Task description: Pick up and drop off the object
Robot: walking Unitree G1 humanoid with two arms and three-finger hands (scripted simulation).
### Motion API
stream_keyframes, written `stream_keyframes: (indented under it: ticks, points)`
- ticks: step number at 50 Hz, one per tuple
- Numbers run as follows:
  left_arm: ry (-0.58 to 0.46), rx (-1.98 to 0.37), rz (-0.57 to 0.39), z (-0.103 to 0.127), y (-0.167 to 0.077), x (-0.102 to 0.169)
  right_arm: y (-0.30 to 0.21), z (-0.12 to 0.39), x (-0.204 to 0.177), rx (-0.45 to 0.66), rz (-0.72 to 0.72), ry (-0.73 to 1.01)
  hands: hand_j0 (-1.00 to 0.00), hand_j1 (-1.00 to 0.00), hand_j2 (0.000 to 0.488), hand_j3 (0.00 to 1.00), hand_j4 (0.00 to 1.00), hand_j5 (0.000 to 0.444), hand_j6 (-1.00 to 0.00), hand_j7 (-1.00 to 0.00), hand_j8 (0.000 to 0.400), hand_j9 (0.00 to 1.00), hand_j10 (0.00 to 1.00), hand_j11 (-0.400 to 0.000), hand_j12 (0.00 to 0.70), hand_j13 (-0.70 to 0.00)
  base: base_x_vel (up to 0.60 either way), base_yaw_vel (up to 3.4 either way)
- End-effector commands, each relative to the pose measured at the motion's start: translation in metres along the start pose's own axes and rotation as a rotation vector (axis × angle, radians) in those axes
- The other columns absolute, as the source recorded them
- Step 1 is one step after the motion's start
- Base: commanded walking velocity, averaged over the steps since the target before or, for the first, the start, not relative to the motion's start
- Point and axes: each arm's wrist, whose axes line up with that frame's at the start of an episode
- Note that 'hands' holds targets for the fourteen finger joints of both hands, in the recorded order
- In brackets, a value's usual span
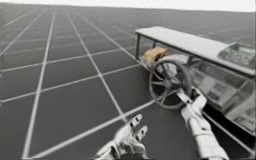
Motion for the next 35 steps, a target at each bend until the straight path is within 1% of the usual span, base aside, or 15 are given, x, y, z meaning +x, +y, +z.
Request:
stream_keyframes:
  ticks: [1, 35]
  points:
    - [-0.003, 0.021, -0.012, 0.0024, -0.0059, 0.0011, -0.0025, 0.0128, -0.0004, 0.039, 0.007, -0.037, 0.00, 0.00, 0.000, 1.00, 1.00, 0.000, 0.00, 0.00, 0.000, 1.00, 1.00, -0.400, 0.000, -0.700, 0.58, 0.03]
    - [-0.003, 0.021, -0.012, 0.0024, -0.0059, 0.0011, -0.0025, 0.0128, -0.0004, 0.039, 0.007, -0.037, 0.00, 0.00, 0.000, 1.00, 1.00, 0.000, 0.00, 0.00, 0.000, 1.00, 1.00, -0.400, 0.000, -0.700, 0.57, 0.05]
